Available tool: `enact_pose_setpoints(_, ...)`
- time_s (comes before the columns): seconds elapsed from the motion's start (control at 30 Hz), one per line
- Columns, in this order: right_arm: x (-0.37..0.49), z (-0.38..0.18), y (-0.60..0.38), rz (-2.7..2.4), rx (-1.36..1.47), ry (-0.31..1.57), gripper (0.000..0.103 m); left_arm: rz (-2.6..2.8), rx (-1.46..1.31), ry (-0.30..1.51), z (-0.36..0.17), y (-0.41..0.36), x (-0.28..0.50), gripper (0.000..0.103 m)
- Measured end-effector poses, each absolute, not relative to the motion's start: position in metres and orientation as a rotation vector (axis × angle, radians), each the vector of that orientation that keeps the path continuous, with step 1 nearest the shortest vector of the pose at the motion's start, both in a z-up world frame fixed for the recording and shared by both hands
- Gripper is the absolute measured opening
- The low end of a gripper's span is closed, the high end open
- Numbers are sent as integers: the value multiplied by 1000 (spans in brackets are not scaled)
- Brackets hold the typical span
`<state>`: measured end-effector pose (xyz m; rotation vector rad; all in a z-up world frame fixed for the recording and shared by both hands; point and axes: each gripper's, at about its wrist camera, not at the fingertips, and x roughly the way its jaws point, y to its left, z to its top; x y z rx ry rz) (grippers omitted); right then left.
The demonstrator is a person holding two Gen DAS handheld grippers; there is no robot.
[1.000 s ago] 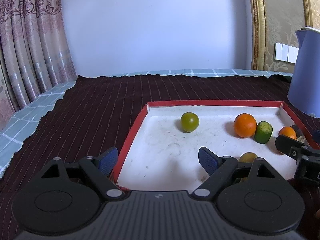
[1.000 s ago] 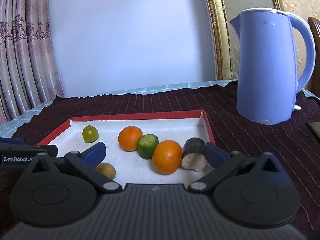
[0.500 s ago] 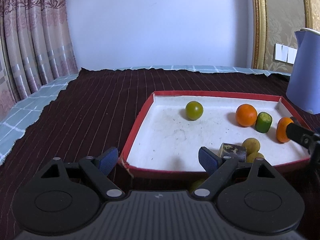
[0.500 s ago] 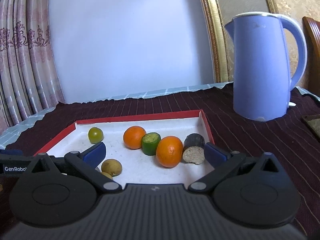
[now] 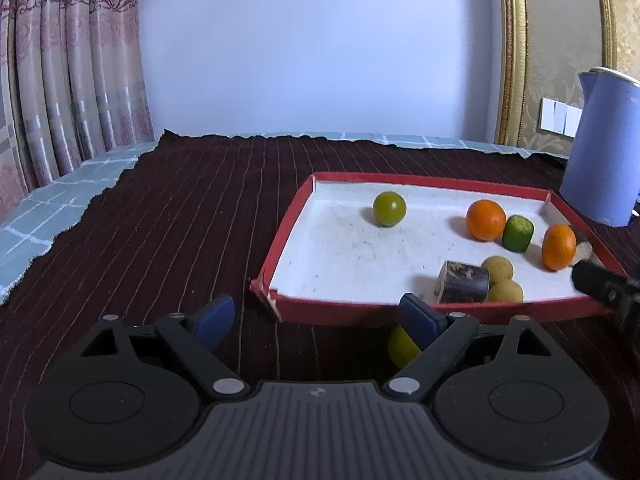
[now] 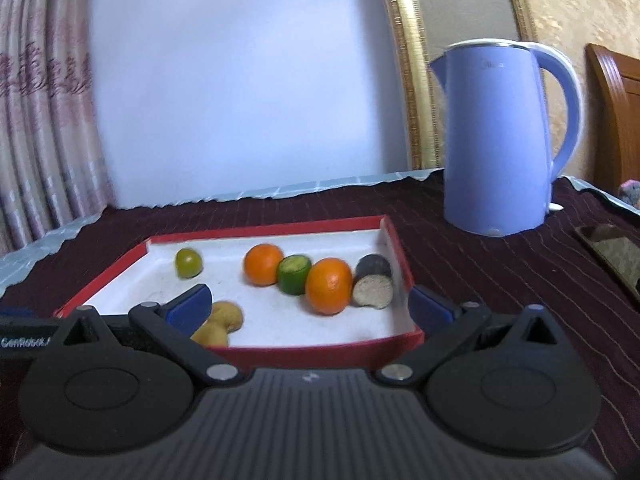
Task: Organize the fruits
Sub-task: 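Withdraw both tools from the tray toward the green tomato and brown nut, then grasp the brown round nut with the right gripper while the left grasps the green tomato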
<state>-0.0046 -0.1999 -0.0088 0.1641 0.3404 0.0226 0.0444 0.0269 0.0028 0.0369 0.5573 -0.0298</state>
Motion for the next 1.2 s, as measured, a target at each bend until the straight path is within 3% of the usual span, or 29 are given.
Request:
enact_pose_setpoints(0.37, -22, -12, -154, 171, -12, 458, 103, -108, 2, 555, -8, 50, 29, 90)
enact_pose_setpoints(0.63, -14, -17, -135, 206, -86, 513, 103, -87, -101, 648, -18, 62, 42, 90)
enact_pose_setpoints(0.73, -6, -17, -137, 191, -73, 523, 90, -88, -120, 641, -19, 65, 41, 90)
enact_pose_setpoints(0.8, -1, -18, -137, 196, -71, 535, 88, -85, -108, 644, -19, 63, 40, 92)
enact_pose_setpoints(0.87, 3, -19, -136, 210, -73, 552, 71, -92, -105, 648, -20, 63, 40, 96)
enact_pose_setpoints(1.03, 7, -22, -129, 273, -86, 578, 42, -95, -105, 648, -19, 62, 40, 96)
enact_pose_setpoints(1.2, 2, -22, -128, 275, -97, 578, 39, -108, -98, 649, -19, 61, 39, 96)
